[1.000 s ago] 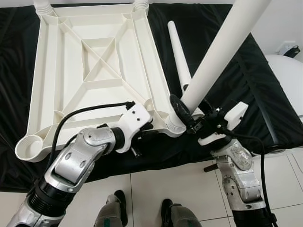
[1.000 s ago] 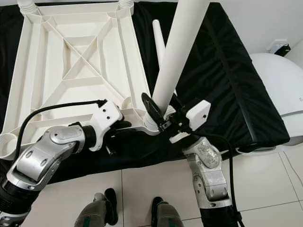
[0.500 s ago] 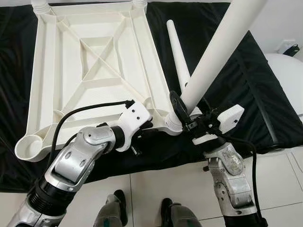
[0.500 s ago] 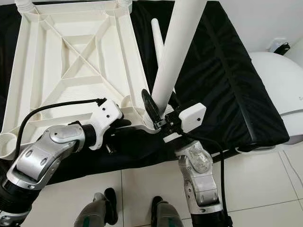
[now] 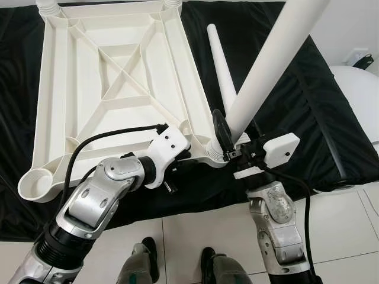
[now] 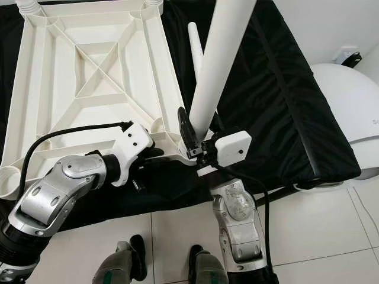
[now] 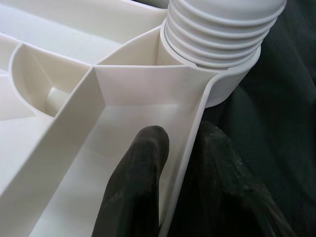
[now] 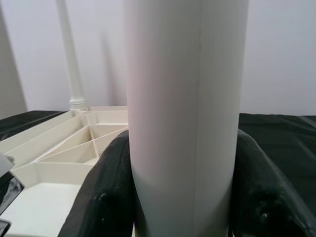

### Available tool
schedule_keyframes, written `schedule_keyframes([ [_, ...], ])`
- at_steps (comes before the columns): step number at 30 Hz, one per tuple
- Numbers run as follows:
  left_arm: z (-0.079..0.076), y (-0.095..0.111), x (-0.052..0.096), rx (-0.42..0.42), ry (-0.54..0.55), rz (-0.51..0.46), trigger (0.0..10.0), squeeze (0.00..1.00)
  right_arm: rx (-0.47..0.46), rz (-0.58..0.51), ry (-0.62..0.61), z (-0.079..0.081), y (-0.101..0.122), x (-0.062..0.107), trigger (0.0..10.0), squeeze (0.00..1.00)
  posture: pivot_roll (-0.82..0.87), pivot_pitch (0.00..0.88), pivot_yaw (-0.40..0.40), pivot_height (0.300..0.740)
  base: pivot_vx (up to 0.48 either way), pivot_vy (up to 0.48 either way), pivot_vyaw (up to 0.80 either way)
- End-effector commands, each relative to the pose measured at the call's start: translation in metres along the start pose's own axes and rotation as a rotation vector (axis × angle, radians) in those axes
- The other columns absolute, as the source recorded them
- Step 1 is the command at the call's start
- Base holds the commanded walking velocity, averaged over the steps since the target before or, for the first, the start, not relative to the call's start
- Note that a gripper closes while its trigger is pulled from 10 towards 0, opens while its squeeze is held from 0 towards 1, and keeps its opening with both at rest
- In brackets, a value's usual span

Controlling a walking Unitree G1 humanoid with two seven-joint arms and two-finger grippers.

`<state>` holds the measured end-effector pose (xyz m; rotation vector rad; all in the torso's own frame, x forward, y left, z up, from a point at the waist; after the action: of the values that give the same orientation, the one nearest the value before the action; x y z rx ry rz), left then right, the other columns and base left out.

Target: Building children table

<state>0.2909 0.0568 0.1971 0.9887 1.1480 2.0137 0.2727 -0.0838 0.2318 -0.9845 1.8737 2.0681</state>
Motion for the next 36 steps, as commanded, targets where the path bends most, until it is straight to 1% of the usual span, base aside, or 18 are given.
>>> schedule_keyframes([
  [1,-0.013,0.028,-0.003,-0.059,-0.073,-0.115,10.0,0.00,-0.035,0.319,-0.038,0.000,-0.063,0.031,10.0,0.00,-0.02,0.314,-0.018,0.740,0.000,0.000,0.00],
  [5,-0.013,0.029,-0.003,-0.062,-0.074,-0.114,10.0,0.00,0.019,0.319,-0.103,-0.001,-0.063,0.030,10.0,0.00,-0.02,0.311,-0.020,0.740,0.000,0.000,0.00],
  [8,-0.014,0.029,-0.003,-0.062,-0.074,-0.115,10.0,0.00,0.027,0.316,-0.154,-0.002,-0.064,0.030,10.0,0.00,-0.02,0.307,-0.022,0.740,0.000,0.000,0.00],
  [10,-0.014,0.029,-0.003,-0.063,-0.075,-0.116,10.0,0.00,0.065,0.304,-0.166,-0.003,-0.062,0.030,10.0,0.00,-0.02,0.307,-0.024,0.740,0.000,0.000,0.00],
  [11,-0.014,0.029,-0.003,-0.063,-0.075,-0.116,10.0,0.00,0.065,0.304,-0.166,-0.003,-0.062,0.030,10.0,0.00,-0.02,0.307,-0.024,0.740,0.000,0.000,0.00],
  [12,-0.015,0.029,-0.003,-0.063,-0.075,-0.116,10.0,0.00,0.093,0.312,-0.203,-0.005,-0.064,0.030,10.0,0.00,-0.02,0.305,-0.026,0.740,0.000,0.000,0.00],
  [13,-0.015,0.029,-0.003,-0.063,-0.075,-0.116,10.0,0.00,0.093,0.312,-0.203,-0.005,-0.064,0.030,10.0,0.00,-0.02,0.305,-0.026,0.740,0.000,0.000,0.00],
  [17,-0.015,0.029,-0.003,-0.063,-0.075,-0.117,10.0,0.00,0.113,0.338,-0.278,-0.008,-0.067,0.036,10.0,0.00,-0.01,0.302,-0.028,0.740,0.000,0.000,0.00],
  [20,-0.015,0.029,-0.003,-0.063,-0.075,-0.117,10.0,0.00,0.120,0.341,-0.288,-0.009,-0.067,0.037,10.0,0.00,-0.01,0.302,-0.028,0.740,0.000,0.000,0.00],
  [24,-0.015,0.030,-0.003,-0.065,-0.077,-0.119,10.0,0.00,0.121,0.360,-0.367,-0.021,-0.069,0.043,10.0,0.00,-0.02,0.303,-0.026,0.740,0.000,0.000,0.00],
  [31,-0.015,0.031,-0.003,-0.065,-0.080,-0.120,10.0,0.00,0.133,0.378,-0.410,-0.027,-0.070,0.048,10.0,0.00,-0.02,0.307,-0.022,0.740,0.000,0.000,0.00],
  [35,-0.015,0.031,-0.003,-0.065,-0.081,-0.121,10.0,0.00,0.125,0.389,-0.420,-0.028,-0.072,0.049,10.0,0.00,-0.02,0.309,-0.021,0.740,0.000,0.000,0.00],
  [36,-0.014,0.031,-0.003,-0.065,-0.081,-0.121,10.0,0.00,0.108,0.401,-0.427,-0.029,-0.074,0.049,10.0,0.00,-0.02,0.311,-0.019,0.740,0.000,0.000,0.00],
])
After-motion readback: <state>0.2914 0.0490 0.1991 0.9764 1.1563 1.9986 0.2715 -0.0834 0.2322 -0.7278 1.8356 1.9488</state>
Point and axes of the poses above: a point about 5 cm out from each wrist's last joint towards the gripper, its own x axis pointing back from the gripper into the wrist, its own y axis along the axis of the wrist's last joint, z = x × y, the point moved 3 cm from there along -x, pointing out of the wrist towards the gripper, and after that the axes turned 4 degrees about -x, right-handed, at the moved point
